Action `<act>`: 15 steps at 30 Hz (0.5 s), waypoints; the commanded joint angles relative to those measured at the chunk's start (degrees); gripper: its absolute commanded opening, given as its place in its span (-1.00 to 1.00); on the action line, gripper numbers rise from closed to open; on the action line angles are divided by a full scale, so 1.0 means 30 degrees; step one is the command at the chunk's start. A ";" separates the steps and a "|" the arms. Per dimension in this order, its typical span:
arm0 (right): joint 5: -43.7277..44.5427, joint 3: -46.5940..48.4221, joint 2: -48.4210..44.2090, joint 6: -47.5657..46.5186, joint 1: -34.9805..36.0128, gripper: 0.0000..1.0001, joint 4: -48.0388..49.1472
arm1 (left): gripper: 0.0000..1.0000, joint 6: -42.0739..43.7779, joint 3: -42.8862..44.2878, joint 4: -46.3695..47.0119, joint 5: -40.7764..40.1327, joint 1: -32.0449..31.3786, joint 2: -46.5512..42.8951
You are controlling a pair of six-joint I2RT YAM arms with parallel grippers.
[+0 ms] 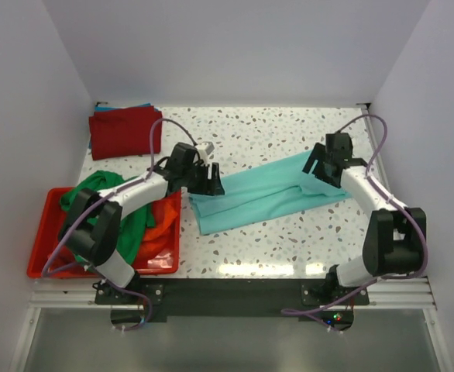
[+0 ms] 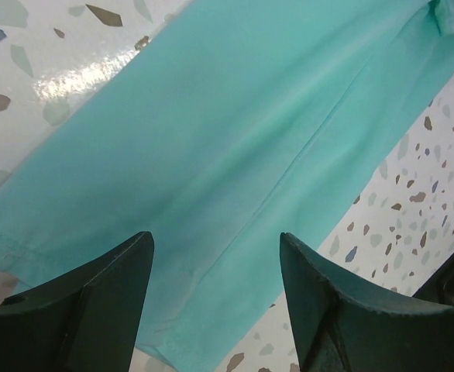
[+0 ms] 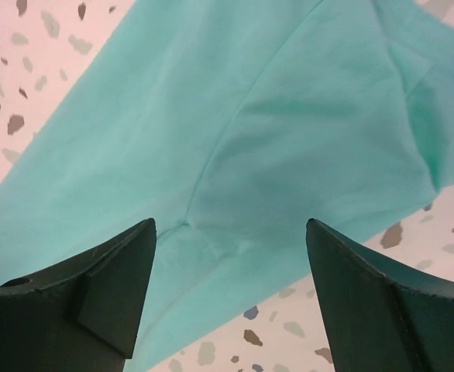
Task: Fold and stack the t-shirts
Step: Fold the tshirt
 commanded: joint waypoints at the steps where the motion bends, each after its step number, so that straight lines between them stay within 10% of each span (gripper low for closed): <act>1: -0.0119 -0.0407 0.0890 0.0806 0.0791 0.62 -0.0315 | 0.41 0.0254 -0.0102 0.0571 0.0725 -0.0542 0.0591; 15: 0.1639 0.1231 0.6632 0.1336 0.1730 0.62 0.0798 | 0.41 -0.1443 -0.3412 0.0864 0.0023 -0.3003 0.0416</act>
